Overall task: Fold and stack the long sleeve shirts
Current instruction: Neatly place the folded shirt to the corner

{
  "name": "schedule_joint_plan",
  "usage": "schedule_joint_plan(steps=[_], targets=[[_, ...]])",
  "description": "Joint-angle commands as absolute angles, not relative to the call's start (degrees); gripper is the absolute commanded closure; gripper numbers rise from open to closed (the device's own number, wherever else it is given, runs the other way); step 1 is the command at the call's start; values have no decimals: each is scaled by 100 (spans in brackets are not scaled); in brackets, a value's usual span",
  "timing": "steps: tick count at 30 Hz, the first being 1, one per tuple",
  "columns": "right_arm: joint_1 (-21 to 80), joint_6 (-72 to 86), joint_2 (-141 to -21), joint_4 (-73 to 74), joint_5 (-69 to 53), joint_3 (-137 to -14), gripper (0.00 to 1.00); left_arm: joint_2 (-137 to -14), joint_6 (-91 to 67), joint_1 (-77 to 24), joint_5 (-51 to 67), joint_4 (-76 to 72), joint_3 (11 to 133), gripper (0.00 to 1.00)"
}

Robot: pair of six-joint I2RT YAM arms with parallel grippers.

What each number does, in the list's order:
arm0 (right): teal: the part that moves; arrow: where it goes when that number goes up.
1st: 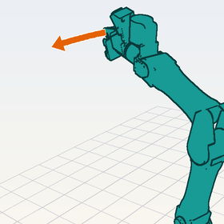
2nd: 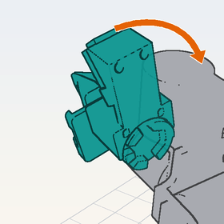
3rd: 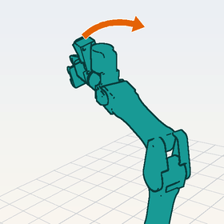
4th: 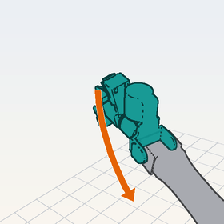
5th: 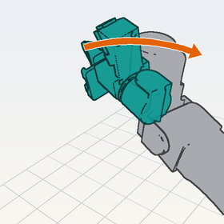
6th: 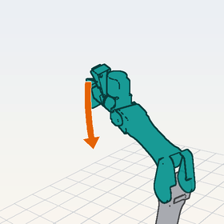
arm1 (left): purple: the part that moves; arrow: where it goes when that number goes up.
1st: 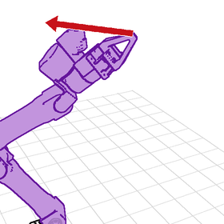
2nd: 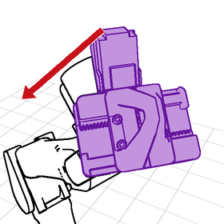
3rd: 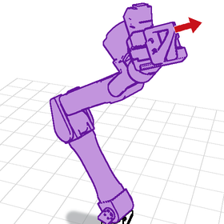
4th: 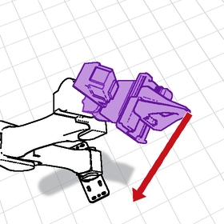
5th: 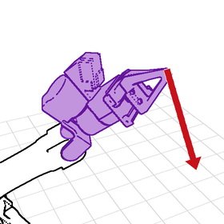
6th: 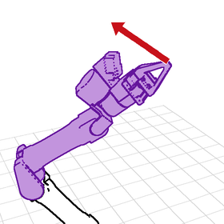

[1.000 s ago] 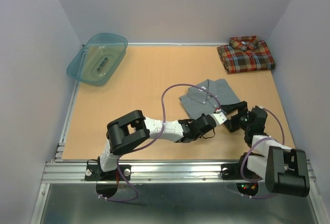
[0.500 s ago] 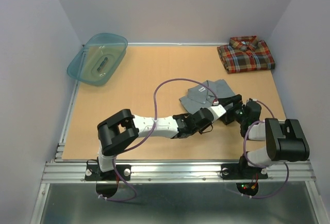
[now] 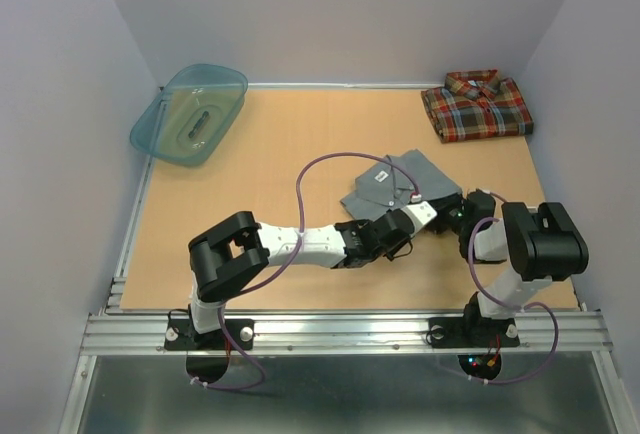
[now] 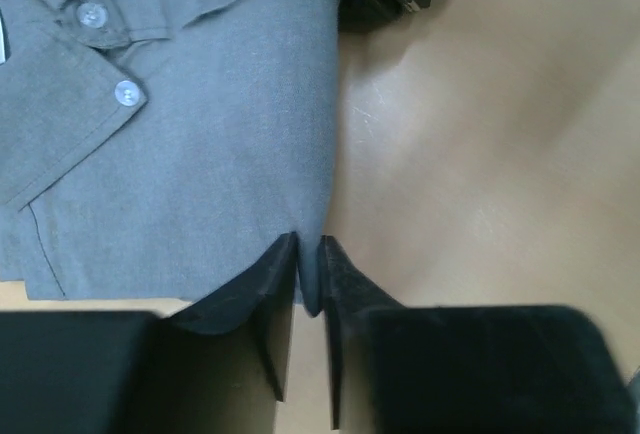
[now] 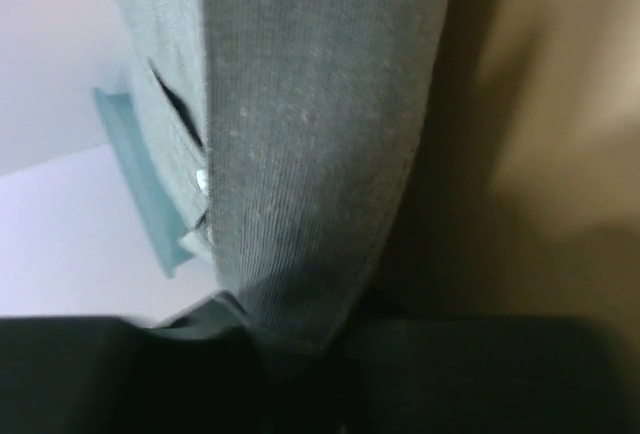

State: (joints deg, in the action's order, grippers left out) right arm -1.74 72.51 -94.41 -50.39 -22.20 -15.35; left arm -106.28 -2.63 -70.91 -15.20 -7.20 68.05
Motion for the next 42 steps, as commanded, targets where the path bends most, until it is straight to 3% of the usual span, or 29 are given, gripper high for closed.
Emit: schedule_joint_plan(steps=[1, 2, 3, 6, 15, 21, 31, 42], targets=[[-114, 6838, -9554, -4649, -1802, -1573, 89, -10222, -544, -6891, -1574, -756, 6715, 64], [-114, 6803, -9589, -4641, -1819, -1634, 97, -10109, -684, -6804, -1538, -765, 6671, 58], [-114, 6751, -9598, -4641, -1828, -1678, 99, -10038, -755, -6716, -1468, -782, 6575, 54], [-114, 6584, -9668, -4641, -1863, -1854, 99, -9687, -1053, -6137, -1232, -774, 6356, 39], [-114, 5451, -9510, -4614, -1899, -2557, 99, -7833, -1389, -4273, -1677, -55, 5565, 15], [-114, 4598, -9659, -4193, -2276, -3681, 100, -6786, -1265, -3043, -2414, -156, 4670, 14], [-114, 3393, -10755, -3068, -2145, -6403, 100, -7198, -1160, -2751, -2742, -26, 4922, 13], [-167, 3787, -12374, -3041, -1969, -9306, 99, -7084, -1230, -2698, -2979, -141, 4597, 13]])
